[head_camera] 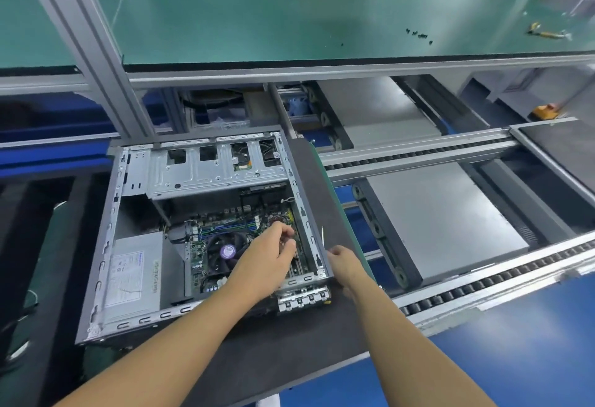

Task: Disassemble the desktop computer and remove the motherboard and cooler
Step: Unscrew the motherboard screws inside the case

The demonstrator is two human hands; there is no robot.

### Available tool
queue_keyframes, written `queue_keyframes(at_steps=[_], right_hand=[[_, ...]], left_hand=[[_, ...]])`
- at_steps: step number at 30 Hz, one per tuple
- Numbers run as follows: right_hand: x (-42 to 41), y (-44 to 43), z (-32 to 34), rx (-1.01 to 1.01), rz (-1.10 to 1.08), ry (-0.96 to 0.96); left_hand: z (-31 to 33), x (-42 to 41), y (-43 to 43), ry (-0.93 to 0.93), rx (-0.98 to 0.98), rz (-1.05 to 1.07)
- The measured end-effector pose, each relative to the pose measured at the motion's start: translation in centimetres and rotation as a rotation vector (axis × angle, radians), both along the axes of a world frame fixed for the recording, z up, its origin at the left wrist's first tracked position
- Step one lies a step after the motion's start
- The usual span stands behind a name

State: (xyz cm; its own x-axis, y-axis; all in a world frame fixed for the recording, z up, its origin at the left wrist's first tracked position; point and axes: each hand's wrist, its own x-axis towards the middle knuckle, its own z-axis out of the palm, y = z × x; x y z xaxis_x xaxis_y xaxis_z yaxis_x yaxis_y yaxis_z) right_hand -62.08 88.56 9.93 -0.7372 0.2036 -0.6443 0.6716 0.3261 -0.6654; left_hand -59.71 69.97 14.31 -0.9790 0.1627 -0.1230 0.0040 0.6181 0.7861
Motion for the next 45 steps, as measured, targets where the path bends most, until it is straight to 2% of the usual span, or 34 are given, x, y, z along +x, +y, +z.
queue_keyframes(at_steps=[1,4,5,6,9,11,15,17,19,21,24,26,28,29,32,35,37,39,42,45], right_hand=[[-0.1,0.4,0.6,-0.108,-0.079,0.068],[-1.5,1.7,3.6,-0.739,-0.34,0.187],[-2.1,1.9,4.8,-0.902,-0.339,0.198],[-2.5,1.7,6.3,-0.95,-0.279,0.195],[-3.4,0.4,9.4,-1.023,-0.091,0.194],[-3.5,-0.8,11.1,-1.004,0.001,0.179],[-3.5,-3.6,13.7,-0.724,0.3,0.141],[-3.5,-4.7,15.2,-0.656,0.446,0.111],[-3.8,-5.1,16.8,-0.672,0.511,0.131],[-3.8,-5.2,17.9,-0.799,0.502,0.235],[-3.1,-6.0,18.0,-1.044,0.561,0.473],[-2.8,-7.5,17.4,-0.92,0.577,0.624],[-2.9,-9.0,17.2,-0.623,0.535,0.795],[-3.0,-9.4,17.1,-0.481,0.5,0.872],[-3.3,-9.6,16.7,-0.239,0.452,0.978],[-3.4,-9.1,15.5,0.004,0.646,0.827],[-3.2,-8.8,14.3,0.135,0.771,0.657],[-2.7,-8.5,13.1,0.202,0.803,0.561],[-1.7,-8.1,11.5,0.181,0.712,0.526],[-0.8,-7.4,10.3,0.221,0.604,0.548]], left_hand=[[0.0,-0.1,-0.1,-0.019,0.033,0.036],[0.3,-0.6,-0.6,-0.12,0.179,0.173],[0.5,-0.8,-0.8,-0.158,0.236,0.219],[0.7,-0.9,-0.9,-0.191,0.293,0.263],[1.6,-1.0,-1.3,-0.278,0.534,0.356],[2.4,-1.2,-1.7,-0.306,0.731,0.342],[5.1,-2.3,-2.3,-0.28,0.97,0.207],[5.8,-2.8,-2.5,-0.288,1.103,0.285],[5.8,-2.9,-2.9,-0.328,1.267,0.377],[5.6,-2.6,-3.4,-0.387,1.43,0.465],[5.2,-2.1,-4.2,-0.459,1.511,0.486],[5.0,-2.0,-4.9,-0.526,1.545,0.407],[4.7,-2.1,-6.1,-0.569,1.454,0.287],[4.4,-2.2,-6.7,-0.571,1.32,0.251],[2.9,-2.4,-8.5,-0.446,0.717,0.23],[1.1,-3.1,-9.8,-0.159,0.147,0.0],[0.4,-3.8,-9.7,-0.051,-0.096,-0.326],[-0.1,-4.5,-8.6,0.04,-0.348,-0.641],[-0.6,-5.6,-6.3,0.09,-0.63,-0.89],[-1.6,-6.3,-4.9,0.106,-0.654,-0.959]])
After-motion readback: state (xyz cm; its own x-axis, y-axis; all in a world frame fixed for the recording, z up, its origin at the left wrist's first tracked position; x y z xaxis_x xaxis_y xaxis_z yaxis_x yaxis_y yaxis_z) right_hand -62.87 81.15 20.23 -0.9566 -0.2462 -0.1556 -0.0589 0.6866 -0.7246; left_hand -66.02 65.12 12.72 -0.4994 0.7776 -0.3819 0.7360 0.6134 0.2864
